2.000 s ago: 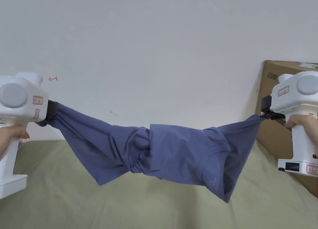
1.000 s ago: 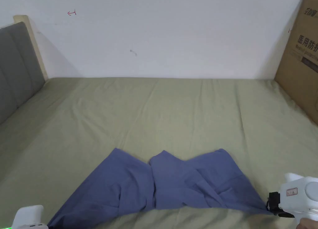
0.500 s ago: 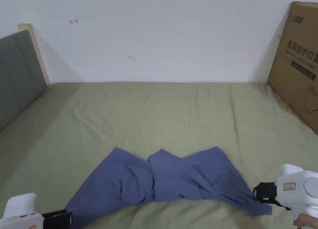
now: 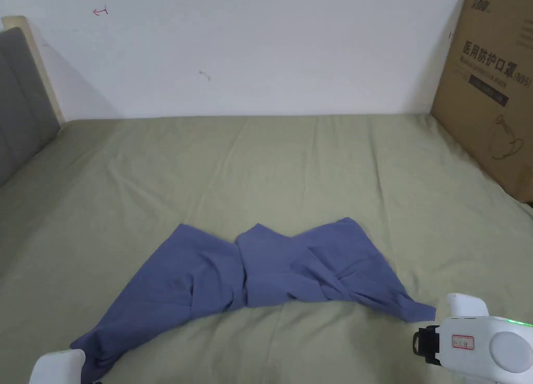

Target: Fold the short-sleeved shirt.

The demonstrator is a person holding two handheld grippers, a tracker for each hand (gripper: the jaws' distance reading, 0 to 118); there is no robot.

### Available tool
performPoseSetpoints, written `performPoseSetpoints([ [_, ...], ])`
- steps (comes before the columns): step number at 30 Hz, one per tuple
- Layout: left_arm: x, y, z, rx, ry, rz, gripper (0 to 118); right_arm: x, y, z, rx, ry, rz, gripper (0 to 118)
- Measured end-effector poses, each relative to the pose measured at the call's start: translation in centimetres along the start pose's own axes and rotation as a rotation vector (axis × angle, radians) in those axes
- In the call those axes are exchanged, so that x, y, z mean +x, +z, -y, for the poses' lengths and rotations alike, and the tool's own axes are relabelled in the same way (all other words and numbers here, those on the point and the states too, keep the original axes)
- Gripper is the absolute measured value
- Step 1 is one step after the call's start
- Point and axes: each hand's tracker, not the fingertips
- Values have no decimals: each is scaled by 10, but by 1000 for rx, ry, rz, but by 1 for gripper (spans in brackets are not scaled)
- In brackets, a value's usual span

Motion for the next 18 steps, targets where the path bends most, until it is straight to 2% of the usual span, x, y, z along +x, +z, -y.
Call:
performPoseSetpoints([
  [1, 3, -1, -2, 0, 0, 6, 0, 0, -2, -1, 1, 0, -2, 1],
  [2, 6, -3, -4, 0, -4, 13, 0, 1, -3, -7, 4, -2, 7, 18],
  [3, 10, -6, -7, -4, -8, 19, 0, 1, -4, -11, 7, 4, 19, 40],
  [4, 14, -9, -9, -12, -16, 25, 0, 2, -7, -17, 10, 15, 24, 68],
  [5, 17, -13, -12, -14, -26, 30, 0, 2, -11, -23, 16, 16, 37, 85],
  [11, 33, -31, -22, -37, -63, 58, 0, 11, -40, -76, 40, 12, 78, 85],
  [14, 34, -41, -25, -46, -57, 62, 0, 23, -72, -85, -35, -16, 95, 85],
  [15, 33, -43, -26, -49, -54, 63, 0, 25, -81, -83, -53, -9, 91, 82],
  [16, 32, -45, -27, -53, -51, 63, 0, 24, -89, -78, -81, 2, 108, 71],
  [17, 32, -46, -27, -58, -46, 62, 0, 20, -91, -74, -60, 42, 166, 58],
  [18, 31, -47, -28, -61, -45, 61, 0, 16, -88, -71, -33, 60, 146, 55],
])
